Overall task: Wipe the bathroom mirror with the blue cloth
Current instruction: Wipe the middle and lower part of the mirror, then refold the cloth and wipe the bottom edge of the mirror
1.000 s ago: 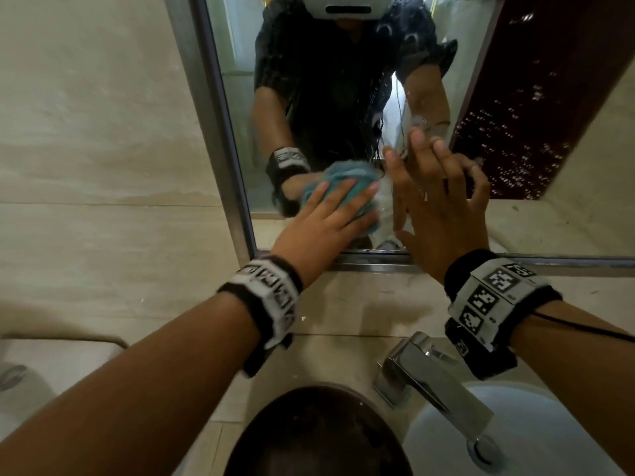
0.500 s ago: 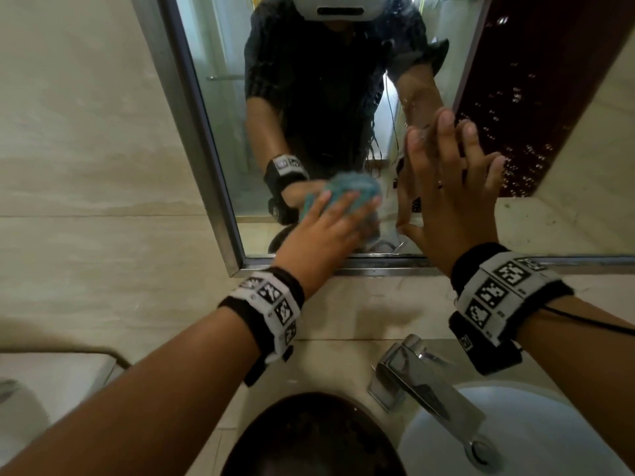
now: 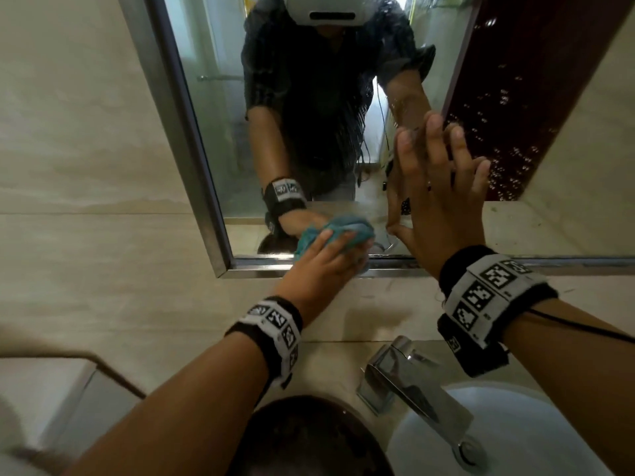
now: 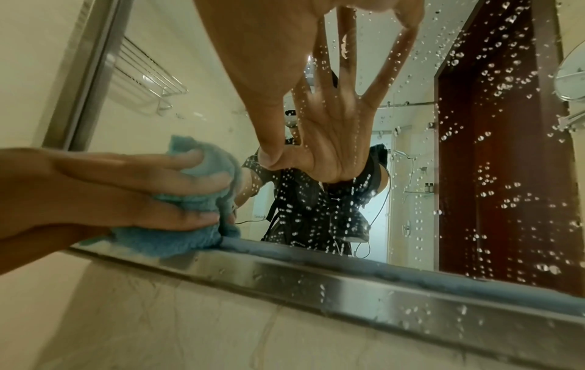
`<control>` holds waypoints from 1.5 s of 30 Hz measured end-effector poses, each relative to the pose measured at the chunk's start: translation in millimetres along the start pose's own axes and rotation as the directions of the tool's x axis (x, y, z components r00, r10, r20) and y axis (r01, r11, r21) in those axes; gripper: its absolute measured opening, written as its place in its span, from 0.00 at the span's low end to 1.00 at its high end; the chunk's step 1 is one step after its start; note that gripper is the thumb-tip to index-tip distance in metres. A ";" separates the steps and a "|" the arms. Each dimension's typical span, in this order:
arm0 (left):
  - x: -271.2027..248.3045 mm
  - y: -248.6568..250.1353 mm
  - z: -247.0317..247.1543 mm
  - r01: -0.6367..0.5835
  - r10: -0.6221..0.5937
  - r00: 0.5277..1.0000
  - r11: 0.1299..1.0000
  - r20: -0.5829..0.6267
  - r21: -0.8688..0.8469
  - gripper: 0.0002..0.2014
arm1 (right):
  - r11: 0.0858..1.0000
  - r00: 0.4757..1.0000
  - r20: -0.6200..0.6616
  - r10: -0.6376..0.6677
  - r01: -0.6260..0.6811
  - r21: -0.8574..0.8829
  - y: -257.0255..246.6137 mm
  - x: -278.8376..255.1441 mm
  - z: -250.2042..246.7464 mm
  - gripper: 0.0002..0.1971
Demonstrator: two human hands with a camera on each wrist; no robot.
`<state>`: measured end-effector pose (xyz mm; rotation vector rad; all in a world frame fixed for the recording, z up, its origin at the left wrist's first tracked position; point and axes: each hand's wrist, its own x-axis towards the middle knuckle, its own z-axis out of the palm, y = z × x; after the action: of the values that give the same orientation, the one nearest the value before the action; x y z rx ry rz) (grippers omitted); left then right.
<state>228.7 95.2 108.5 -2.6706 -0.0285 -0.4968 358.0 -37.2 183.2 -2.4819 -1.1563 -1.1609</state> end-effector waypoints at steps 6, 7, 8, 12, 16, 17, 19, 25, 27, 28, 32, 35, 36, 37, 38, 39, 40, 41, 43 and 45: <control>-11.1 -1.6 -4.9 0.003 -0.012 0.998 0.991 -0.069 -0.135 0.28 | 1.000 0.998 0.061 0.009 -0.010 0.019 0.0 -0.1 -5.2 0.61; -16.6 -4.2 -9.1 0.000 -0.003 1.000 0.989 -0.018 -0.146 0.27 | 0.999 0.997 0.078 0.009 -0.013 0.047 0.7 -0.2 -9.0 0.60; -23.7 -7.8 -13.2 0.004 0.004 0.999 0.988 0.050 -0.151 0.27 | 0.997 0.995 0.101 0.000 -0.008 0.082 2.0 -0.5 -13.0 0.59; -50.2 -23.6 -32.9 0.138 -0.097 0.970 0.974 0.223 -0.177 0.26 | 0.978 0.973 0.215 -0.084 0.039 0.207 8.2 -4.8 -36.5 0.53; -39.7 -17.3 -83.4 0.161 -0.103 0.970 0.951 0.220 -0.263 0.29 | 0.935 0.916 0.376 -0.138 -0.005 0.355 6.9 -18.6 -59.6 0.41; -35.8 -14.7 -95.4 0.154 -0.101 0.977 0.944 0.190 -0.292 0.31 | 0.917 0.896 0.413 -0.161 -0.019 0.399 5.0 -23.4 -65.8 0.39; -28.6 -9.7 -117.6 0.134 -0.106 0.990 0.916 0.093 -0.378 0.33 | 0.859 0.844 0.498 -0.201 -0.093 0.504 0.3 -29.9 -79.5 0.36; -30.7 -4.9 -159.4 0.139 -0.178 0.984 0.823 -0.018 -0.551 0.27 | 0.652 0.814 0.545 -0.199 -0.306 0.694 -8.4 -36.3 -124.9 0.25; -37.2 -5.7 -170.4 0.143 -0.204 0.979 0.751 -0.019 -0.645 0.24 | 0.569 0.806 0.550 -0.218 -0.352 0.743 -8.4 -40.5 -136.4 0.28; -40.7 -5.8 -176.6 0.158 -0.221 0.975 0.717 -0.006 -0.679 0.23 | 0.545 0.804 0.554 -0.215 -0.372 0.751 -8.5 -42.2 -140.5 0.29; -54.5 -10.1 -198.0 0.178 -0.287 0.958 0.649 -0.022 -0.740 0.17 | 0.610 0.856 0.492 -0.160 -0.306 0.731 -14.2 -44.9 -153.4 0.17; -66.5 -17.8 -202.5 0.174 -0.269 0.963 0.657 -0.012 -0.733 0.14 | 0.666 0.875 0.475 -0.096 -0.299 0.683 -17.6 -44.9 -163.7 0.10; -71.2 -19.1 -202.0 0.176 -0.241 0.970 0.663 0.014 -0.727 0.14 | 0.673 0.875 0.477 -0.076 -0.308 0.673 -18.1 -45.4 -167.4 0.09; -75.8 -19.6 -201.6 0.173 -0.203 0.978 0.665 0.047 -0.726 0.14 | 0.668 0.875 0.481 -0.061 -0.322 0.671 -18.1 -45.9 -170.8 0.09; -80.6 -19.1 -201.0 0.170 -0.159 0.984 0.660 0.084 -0.732 0.13 | 0.656 0.873 0.485 -0.055 -0.335 0.677 -17.9 -46.5 -174.9 0.09; -85.2 -17.8 -201.0 0.163 -0.120 0.987 0.645 0.111 -0.746 0.13 | 0.646 0.872 0.486 -0.054 -0.341 0.683 -18.1 -47.1 -178.8 0.09; -89.7 -16.2 -201.8 0.168 -0.098 0.986 0.620 0.138 -0.766 0.13 | 0.639 0.875 0.481 -0.056 -0.339 0.690 -18.3 -47.1 -182.0 0.09; -93.2 -14.8 -203.3 0.194 -0.093 0.981 0.585 0.172 -0.787 0.13 | 0.634 0.881 0.470 -0.057 -0.332 0.698 -18.0 -46.2 -184.3 0.10; -97.4 -11.7 -207.0 0.259 -0.124 0.966 0.519 0.228 -0.815 0.14 | 0.619 0.889 0.454 -0.062 -0.323 0.716 -15.4 -43.6 -185.4 0.11; -96.1 -8.9 -208.4 0.275 -0.190 0.960 0.485 0.207 -0.830 0.18 | 0.595 0.878 0.470 -0.091 -0.331 0.733 -11.0 -40.8 -185.9 0.12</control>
<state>67.2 23.4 255.1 -3.7259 -0.2397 -0.5786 225.7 -135.2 279.3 -2.0401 -1.1983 0.1040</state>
